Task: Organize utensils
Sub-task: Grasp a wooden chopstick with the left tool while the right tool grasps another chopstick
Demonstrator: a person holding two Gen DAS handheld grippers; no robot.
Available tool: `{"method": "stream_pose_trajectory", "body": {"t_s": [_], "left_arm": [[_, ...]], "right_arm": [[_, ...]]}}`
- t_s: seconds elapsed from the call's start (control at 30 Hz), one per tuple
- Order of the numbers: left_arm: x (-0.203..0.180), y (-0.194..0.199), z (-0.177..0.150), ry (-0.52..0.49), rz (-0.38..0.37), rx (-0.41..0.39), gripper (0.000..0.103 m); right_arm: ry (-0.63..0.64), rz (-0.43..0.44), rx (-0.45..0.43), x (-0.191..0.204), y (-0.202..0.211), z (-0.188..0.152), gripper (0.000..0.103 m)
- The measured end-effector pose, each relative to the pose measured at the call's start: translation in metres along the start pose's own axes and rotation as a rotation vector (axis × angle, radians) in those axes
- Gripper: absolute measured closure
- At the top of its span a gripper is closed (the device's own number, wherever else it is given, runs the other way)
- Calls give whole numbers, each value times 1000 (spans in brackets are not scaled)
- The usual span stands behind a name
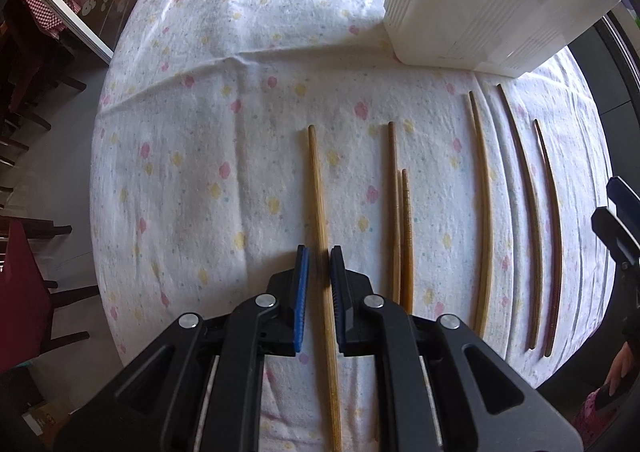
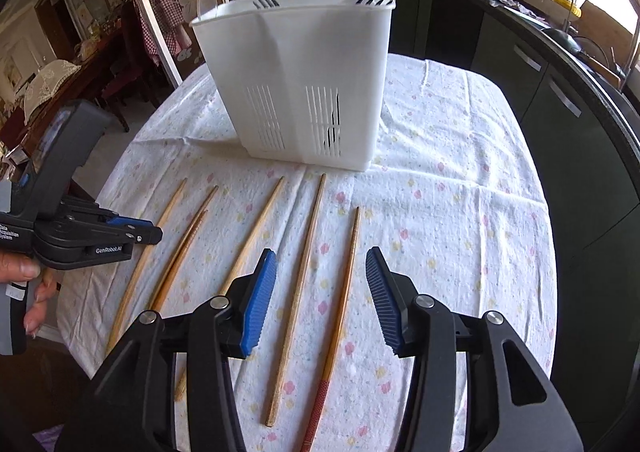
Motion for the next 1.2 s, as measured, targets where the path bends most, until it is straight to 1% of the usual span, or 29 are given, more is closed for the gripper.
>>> {"method": "stream_pose_trajectory", "body": {"t_s": [0.07,0.17,0.27,0.37,0.47,0.57,0.63,0.67,0.7,0.73,0.77,0.9,0.97,1.03,1.2], "left_arm": [[-1,-1,1,-9,8,1,92],[-3,-2,0,-18,20,-4,93],[-6,-2,1,-23,21,-9,93],[-7,-2,-1,-35,16,-18,95],[-5,-2,-2,-37,8,-21,95],[-2,-2,-1,-41,-1,-21,95],[-2,-1,-1,-48,-5,-27,95],[-2,-1,-1,-54,-5,-29,95],[-2,-1,-1,-56,-8,-30,95],[-2,-1,-1,-55,-12,-30,95],[-2,-1,-1,-56,-15,-31,95],[-2,-1,-2,-68,-13,-38,95],[-3,-1,-3,-78,-7,-47,95],[-4,0,-4,-84,-5,-59,95],[-6,1,-9,-106,6,-99,95]], "right_arm": [[3,11,38,3,-13,2,56],[8,68,99,15,-32,8,56],[3,103,144,30,-49,14,59],[-15,89,162,41,-62,20,62],[-21,71,166,50,-70,27,62],[1,31,172,61,-76,33,64],[26,-15,173,66,-79,37,68],[42,-42,173,68,-80,38,77],[48,-38,176,69,-81,38,82],[54,-36,184,70,-82,39,85],[55,-33,193,69,-82,39,91],[21,11,216,62,-82,40,95],[-6,43,216,53,-76,33,96],[-31,79,192,45,-68,29,96],[-91,175,99,26,-35,22,97]]}}
Point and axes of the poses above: each gripper's, at about its wrist camera, not at the fingertips, and y roughly against the way its jaws point, x to its left, z to its top, the point moved 1 cm from there along -y, roughly the way its jaws point, and after that the axes turned 4 degrees about -z, right-handed, at the moved point
